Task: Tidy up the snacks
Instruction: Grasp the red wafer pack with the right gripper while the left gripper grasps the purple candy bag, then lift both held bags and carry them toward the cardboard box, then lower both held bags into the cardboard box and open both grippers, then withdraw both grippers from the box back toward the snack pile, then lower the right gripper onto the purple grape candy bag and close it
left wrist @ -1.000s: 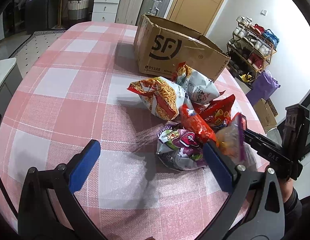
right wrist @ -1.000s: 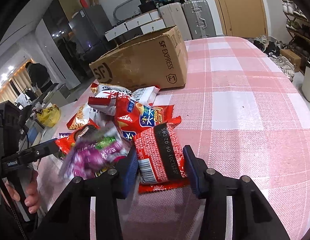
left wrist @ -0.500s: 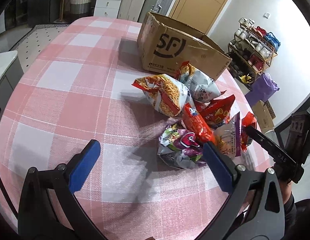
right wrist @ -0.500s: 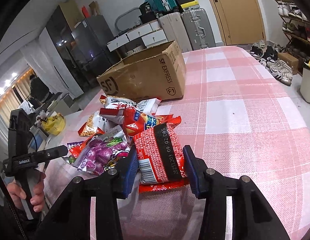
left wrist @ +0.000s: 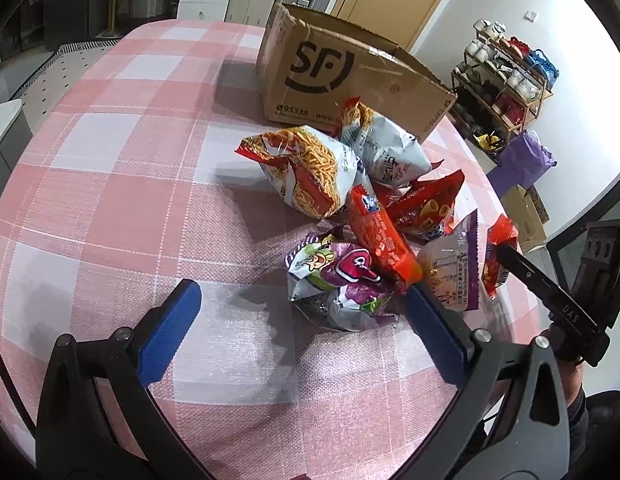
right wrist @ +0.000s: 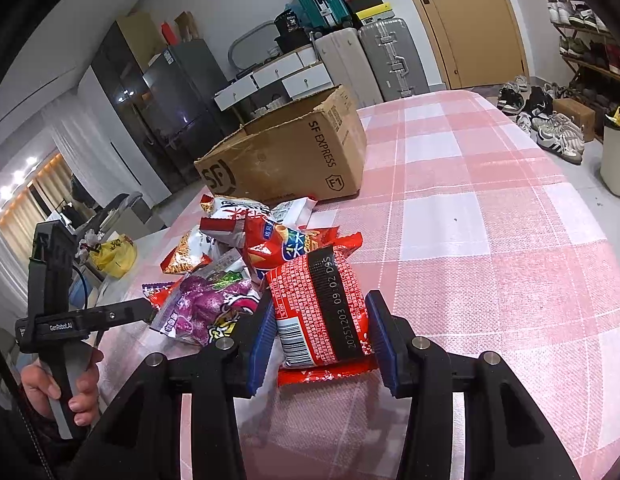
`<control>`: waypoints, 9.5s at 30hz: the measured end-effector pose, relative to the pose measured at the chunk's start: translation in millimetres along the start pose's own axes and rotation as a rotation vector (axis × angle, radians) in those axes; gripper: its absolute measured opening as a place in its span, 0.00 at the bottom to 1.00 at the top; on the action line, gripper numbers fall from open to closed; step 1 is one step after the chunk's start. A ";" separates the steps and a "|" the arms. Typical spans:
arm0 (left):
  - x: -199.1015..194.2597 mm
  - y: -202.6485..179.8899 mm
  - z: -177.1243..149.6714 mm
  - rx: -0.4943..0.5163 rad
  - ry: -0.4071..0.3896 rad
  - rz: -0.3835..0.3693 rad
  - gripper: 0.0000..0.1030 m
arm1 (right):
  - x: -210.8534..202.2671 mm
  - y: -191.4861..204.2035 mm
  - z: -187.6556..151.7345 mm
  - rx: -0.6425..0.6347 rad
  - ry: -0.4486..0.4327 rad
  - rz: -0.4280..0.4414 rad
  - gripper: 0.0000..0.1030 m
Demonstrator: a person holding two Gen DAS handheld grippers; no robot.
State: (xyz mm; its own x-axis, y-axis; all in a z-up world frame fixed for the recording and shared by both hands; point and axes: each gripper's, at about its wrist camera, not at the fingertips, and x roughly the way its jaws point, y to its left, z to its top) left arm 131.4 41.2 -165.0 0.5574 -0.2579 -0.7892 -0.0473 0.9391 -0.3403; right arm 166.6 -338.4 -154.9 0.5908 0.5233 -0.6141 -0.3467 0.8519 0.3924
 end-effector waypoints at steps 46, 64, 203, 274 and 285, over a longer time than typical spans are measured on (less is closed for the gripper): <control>6.1 5.0 -2.8 0.038 0.016 -0.118 0.46 | -14.4 7.1 -3.3 0.008 -0.011 0.000 0.44; -47.4 23.6 0.9 0.045 -0.098 -0.112 0.46 | -23.9 46.4 7.7 -0.083 -0.012 0.019 0.44; -152.9 -86.8 81.7 0.209 -0.379 0.082 0.99 | -88.9 129.1 105.9 -0.241 -0.221 -0.006 0.97; -4.8 50.9 -3.6 -0.074 -0.089 -0.057 0.99 | 104.1 95.1 1.0 -0.096 0.201 0.010 0.90; -3.2 46.1 -5.2 -0.068 -0.077 -0.053 0.99 | 95.2 83.7 -3.5 -0.045 0.180 0.060 0.76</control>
State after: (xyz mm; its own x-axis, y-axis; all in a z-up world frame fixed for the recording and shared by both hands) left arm 123.1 84.2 -180.8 0.6222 -0.2866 -0.7285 -0.0709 0.9062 -0.4170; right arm 191.3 -217.2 -182.9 0.4294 0.5644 -0.7051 -0.4122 0.8171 0.4030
